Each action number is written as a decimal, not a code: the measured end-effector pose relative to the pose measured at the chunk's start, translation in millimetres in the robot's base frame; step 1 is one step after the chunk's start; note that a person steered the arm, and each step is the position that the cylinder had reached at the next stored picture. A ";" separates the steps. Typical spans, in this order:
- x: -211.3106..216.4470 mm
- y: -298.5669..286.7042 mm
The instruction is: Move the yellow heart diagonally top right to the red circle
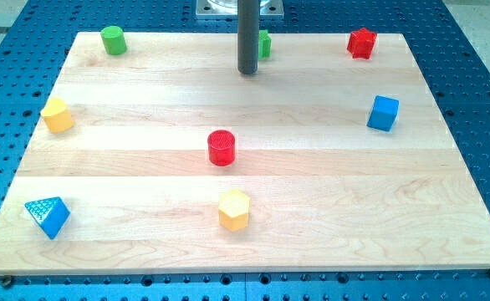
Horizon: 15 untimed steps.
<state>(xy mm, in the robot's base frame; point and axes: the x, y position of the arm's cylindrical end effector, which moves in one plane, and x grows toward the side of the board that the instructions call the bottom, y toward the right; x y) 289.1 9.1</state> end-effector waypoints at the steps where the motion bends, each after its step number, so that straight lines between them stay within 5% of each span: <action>1: 43.5 43.8; 2: 45.2 45.2; 4: 164.2 41.2; 6: 171.5 -54.9; 7: 171.5 -148.2; 8: 203.0 -127.5; 9: 229.9 -181.4; 10: 221.6 -221.1; 12: 162.8 -177.6; 13: 197.5 -224.3; 14: 183.9 -267.3; 15: 130.1 -268.9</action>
<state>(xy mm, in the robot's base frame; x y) 419.2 -259.8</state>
